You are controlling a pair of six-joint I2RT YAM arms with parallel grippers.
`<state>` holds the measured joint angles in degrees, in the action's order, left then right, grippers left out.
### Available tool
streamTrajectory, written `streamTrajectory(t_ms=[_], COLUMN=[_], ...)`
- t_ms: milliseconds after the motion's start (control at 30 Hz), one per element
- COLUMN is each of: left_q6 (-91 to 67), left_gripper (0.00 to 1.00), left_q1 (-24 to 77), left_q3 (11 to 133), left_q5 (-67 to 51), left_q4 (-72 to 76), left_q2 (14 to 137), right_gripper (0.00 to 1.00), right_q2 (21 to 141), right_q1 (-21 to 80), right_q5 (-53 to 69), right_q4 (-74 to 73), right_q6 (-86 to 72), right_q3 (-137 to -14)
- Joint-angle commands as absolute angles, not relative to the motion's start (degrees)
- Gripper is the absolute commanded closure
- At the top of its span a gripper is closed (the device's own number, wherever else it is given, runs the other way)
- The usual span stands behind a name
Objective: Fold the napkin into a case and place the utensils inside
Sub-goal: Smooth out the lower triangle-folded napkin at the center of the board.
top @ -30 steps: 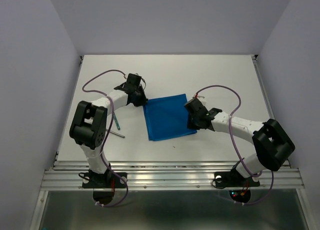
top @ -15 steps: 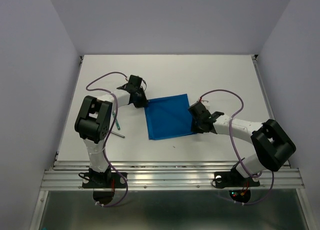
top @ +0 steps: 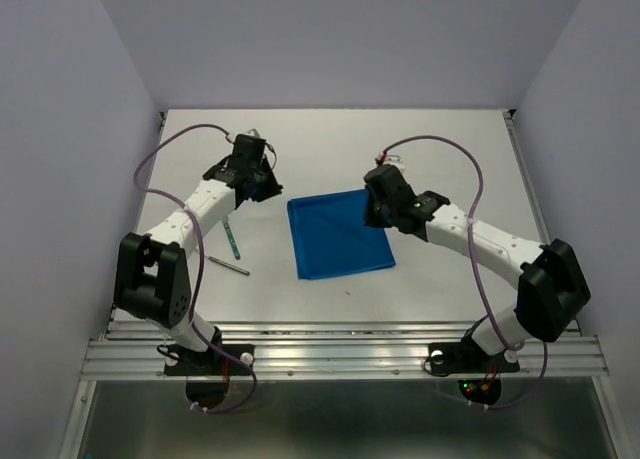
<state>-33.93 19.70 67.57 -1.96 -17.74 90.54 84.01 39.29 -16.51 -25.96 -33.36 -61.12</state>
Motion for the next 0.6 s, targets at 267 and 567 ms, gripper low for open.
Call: streamTrajectory(t_ms=[267,567], left_q6=[-32.35,-28.92], left_gripper=[0.56,0.55], left_q1=[7.13,0.97], left_q3=[61.26,57.05], left_q5=[4.75,4.05], left_q4=[-30.58,-32.78], left_q2=[75.69,67.77], right_gripper=[0.26,0.21], right_q2=[113.88,133.04], right_q1=[50.01,51.94], right_q5=[-24.87,-28.03], right_q4=[-33.48,-37.09], right_q6=[-27.07,-26.63], right_q3=[-99.64,-119.08])
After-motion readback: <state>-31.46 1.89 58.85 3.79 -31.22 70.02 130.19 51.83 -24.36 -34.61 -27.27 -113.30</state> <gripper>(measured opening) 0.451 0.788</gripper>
